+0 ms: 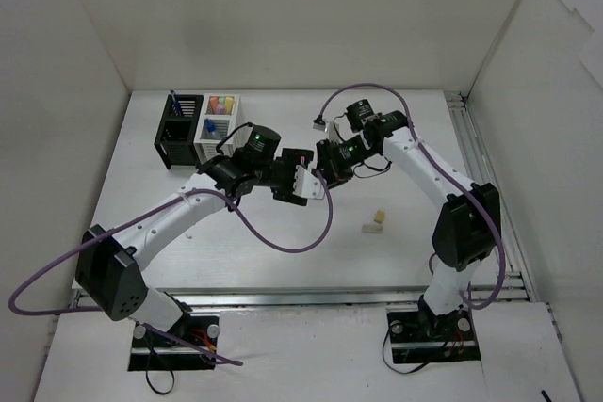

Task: Sort the stationery into containers
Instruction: Place the pen in the storage box, then pick up the stationery from the center of the board, then place the stationery in the storage box.

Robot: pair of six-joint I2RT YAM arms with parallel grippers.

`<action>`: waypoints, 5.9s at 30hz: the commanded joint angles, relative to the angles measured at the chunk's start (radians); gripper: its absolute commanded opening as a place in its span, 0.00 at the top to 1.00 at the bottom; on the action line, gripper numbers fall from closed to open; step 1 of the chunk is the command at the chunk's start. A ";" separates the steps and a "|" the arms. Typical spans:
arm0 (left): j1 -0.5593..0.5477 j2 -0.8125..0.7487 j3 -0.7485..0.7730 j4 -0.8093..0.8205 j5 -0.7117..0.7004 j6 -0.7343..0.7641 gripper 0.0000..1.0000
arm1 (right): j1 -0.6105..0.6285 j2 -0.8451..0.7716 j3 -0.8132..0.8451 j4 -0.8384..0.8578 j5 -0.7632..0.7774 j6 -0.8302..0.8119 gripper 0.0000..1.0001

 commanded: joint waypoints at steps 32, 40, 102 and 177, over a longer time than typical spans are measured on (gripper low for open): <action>0.311 0.044 0.084 0.464 -0.166 -0.556 1.00 | -0.143 -0.252 0.055 0.043 0.515 0.129 0.02; 0.615 0.199 0.188 0.786 -0.403 -1.024 1.00 | -0.165 -0.339 -0.106 0.204 1.004 0.181 0.02; 0.563 -0.383 -0.364 0.425 -0.390 -1.402 0.00 | -0.129 -0.154 -0.614 0.393 0.995 0.471 0.57; 0.192 -0.021 -0.255 0.587 0.328 -1.537 1.00 | 0.272 -0.441 -0.586 1.050 0.567 -0.437 0.83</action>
